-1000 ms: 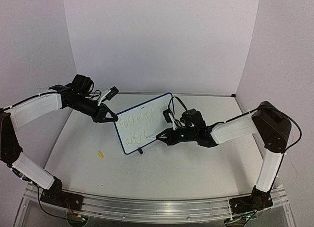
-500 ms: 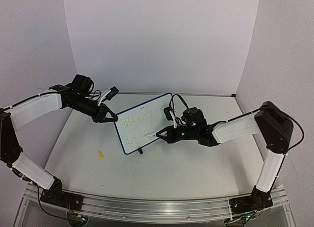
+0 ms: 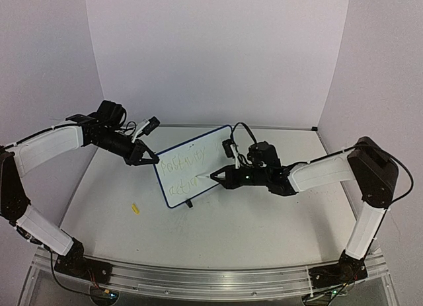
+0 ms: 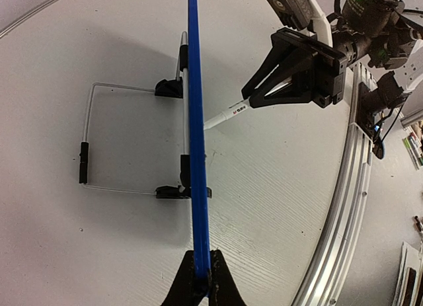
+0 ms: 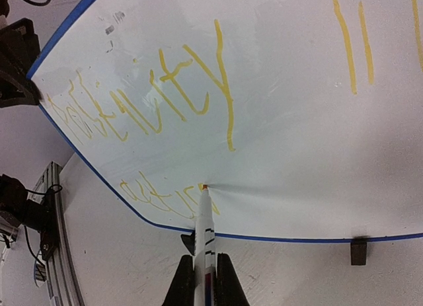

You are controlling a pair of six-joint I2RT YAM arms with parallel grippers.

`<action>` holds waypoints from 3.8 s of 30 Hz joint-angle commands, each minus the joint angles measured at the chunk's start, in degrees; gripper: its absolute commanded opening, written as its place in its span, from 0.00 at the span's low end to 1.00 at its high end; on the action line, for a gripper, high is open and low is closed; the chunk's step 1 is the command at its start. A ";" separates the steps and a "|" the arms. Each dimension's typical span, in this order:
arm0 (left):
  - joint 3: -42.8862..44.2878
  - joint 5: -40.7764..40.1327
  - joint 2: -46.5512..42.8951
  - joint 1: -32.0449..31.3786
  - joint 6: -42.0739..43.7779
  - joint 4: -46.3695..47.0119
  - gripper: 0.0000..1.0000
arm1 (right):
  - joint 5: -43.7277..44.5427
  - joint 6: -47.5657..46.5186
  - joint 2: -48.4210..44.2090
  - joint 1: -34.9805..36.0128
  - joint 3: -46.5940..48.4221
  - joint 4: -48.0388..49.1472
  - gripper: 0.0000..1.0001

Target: Write a sentence on the whiteboard

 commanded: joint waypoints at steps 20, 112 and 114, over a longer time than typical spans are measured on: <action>0.94 0.09 1.34 -0.87 0.19 -2.37 0.00 | 4.60 1.30 0.69 -0.92 -1.76 1.59 0.00; 0.85 -0.79 0.02 -1.08 -0.32 -1.98 0.03 | 13.57 -2.67 -14.44 -0.96 -9.41 1.84 0.00; 0.79 -1.02 -0.39 -1.04 -0.49 -1.86 0.08 | 15.94 -3.37 -16.38 -0.92 -10.64 1.76 0.00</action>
